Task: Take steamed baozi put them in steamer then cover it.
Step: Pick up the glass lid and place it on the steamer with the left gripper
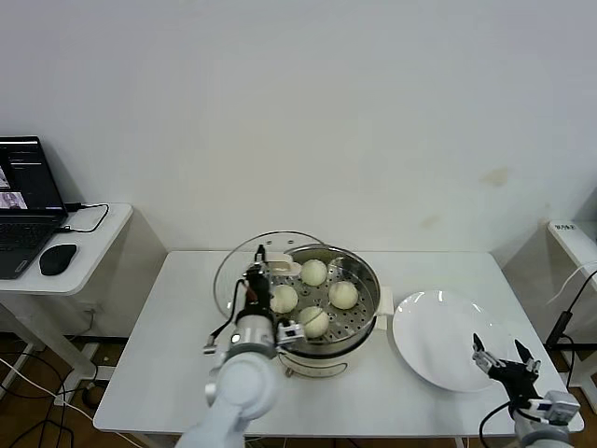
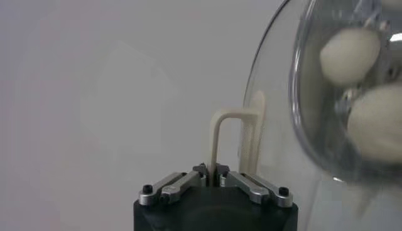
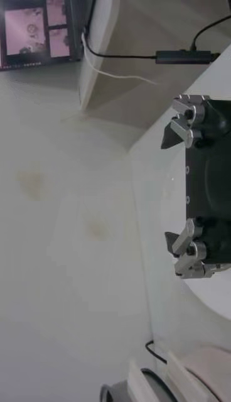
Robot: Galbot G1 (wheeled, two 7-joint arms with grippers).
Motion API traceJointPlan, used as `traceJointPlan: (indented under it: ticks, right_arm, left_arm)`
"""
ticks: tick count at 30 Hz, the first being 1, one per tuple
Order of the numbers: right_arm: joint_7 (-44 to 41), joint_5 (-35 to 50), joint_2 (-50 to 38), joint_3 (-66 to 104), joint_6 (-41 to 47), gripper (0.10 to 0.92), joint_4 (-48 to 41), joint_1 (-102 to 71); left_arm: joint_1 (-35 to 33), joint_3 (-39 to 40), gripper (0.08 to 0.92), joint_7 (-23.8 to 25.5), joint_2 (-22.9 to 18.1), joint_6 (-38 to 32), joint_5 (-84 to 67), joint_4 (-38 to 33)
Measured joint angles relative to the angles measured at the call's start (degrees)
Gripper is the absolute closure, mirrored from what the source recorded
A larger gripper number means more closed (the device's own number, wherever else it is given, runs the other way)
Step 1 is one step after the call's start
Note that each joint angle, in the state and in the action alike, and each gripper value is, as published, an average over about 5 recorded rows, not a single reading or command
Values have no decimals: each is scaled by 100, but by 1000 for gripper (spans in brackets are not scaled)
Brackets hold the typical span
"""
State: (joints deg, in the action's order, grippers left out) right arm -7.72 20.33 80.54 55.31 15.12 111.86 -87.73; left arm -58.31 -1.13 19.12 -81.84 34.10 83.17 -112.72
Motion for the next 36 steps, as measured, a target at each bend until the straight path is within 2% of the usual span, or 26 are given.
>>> traceJointPlan:
  ticks: [15, 23, 36]
  right_arm:
    - [-14, -92, 89, -17, 2, 203, -187, 221]
    - [-22, -117, 105, -16, -9, 203, -253, 272]
    - [-28, -151, 135, -16, -21, 203, -337, 338]
  left_arm:
    - [432, 549, 852, 104, -711, 36, 493, 767]
    - [454, 616, 852, 158, -847, 45, 666, 1025]
    - [365, 733, 852, 255, -953, 48, 930, 1063]
